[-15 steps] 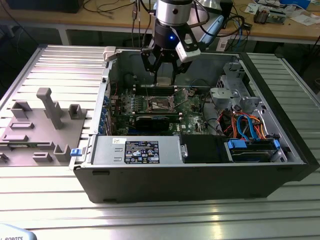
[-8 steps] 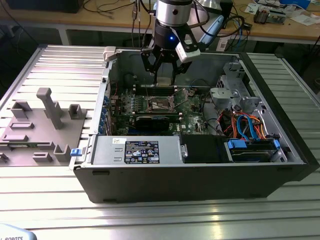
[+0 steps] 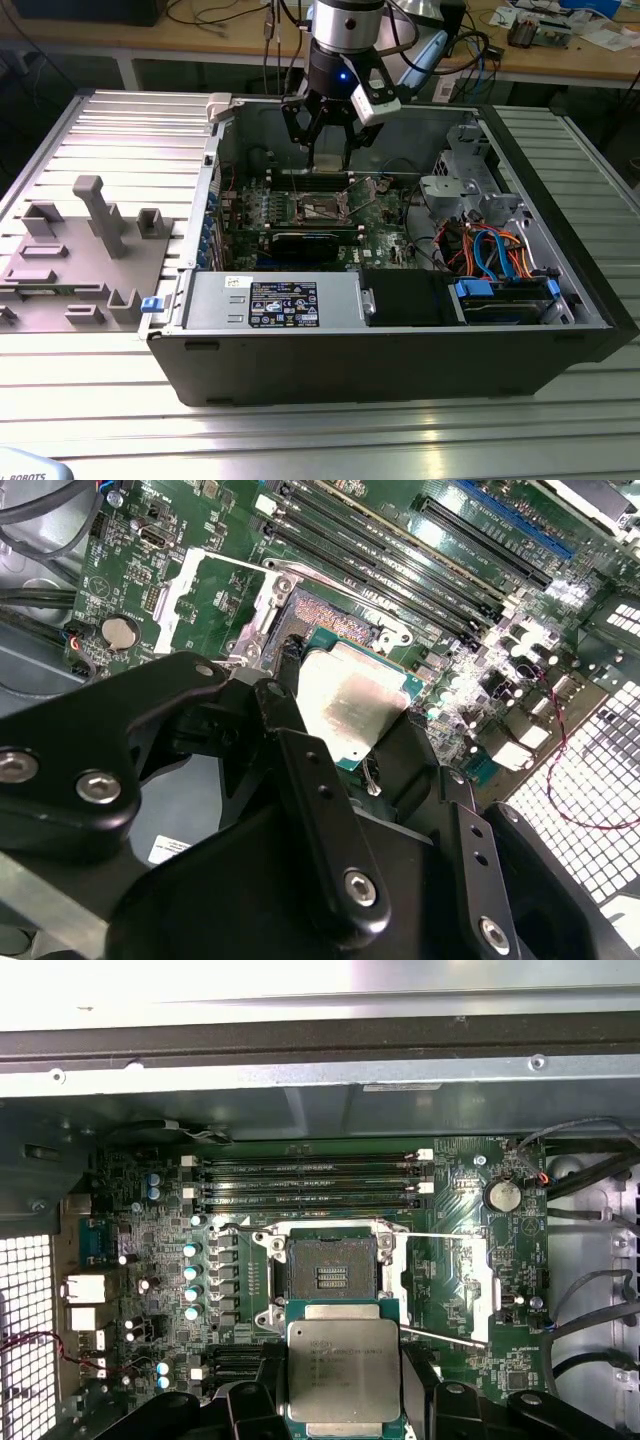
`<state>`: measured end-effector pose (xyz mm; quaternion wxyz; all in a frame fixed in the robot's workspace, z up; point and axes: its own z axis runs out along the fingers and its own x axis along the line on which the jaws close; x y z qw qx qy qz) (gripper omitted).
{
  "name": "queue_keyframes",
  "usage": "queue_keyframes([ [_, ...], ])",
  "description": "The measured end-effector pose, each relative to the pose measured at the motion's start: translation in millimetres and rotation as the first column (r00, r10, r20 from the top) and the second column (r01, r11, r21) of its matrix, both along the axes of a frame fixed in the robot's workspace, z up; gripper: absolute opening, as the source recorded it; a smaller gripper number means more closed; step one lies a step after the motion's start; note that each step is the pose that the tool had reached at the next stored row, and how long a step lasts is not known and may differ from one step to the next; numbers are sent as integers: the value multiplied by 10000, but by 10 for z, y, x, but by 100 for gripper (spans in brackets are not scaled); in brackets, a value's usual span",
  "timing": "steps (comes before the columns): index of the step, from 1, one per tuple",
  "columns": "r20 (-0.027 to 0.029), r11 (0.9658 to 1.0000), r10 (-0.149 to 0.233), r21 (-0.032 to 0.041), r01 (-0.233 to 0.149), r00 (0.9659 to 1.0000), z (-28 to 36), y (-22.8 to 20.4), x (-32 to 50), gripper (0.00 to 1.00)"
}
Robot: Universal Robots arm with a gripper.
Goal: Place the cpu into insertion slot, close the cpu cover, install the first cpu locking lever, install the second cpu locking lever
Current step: 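Place the cpu into insertion slot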
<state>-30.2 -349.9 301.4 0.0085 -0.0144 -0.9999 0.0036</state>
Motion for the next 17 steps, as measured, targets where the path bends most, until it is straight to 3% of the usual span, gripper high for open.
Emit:
queue_keyframes([
  [17,0,9979,-653,-2,653,9979,-5,0,0,54],
])
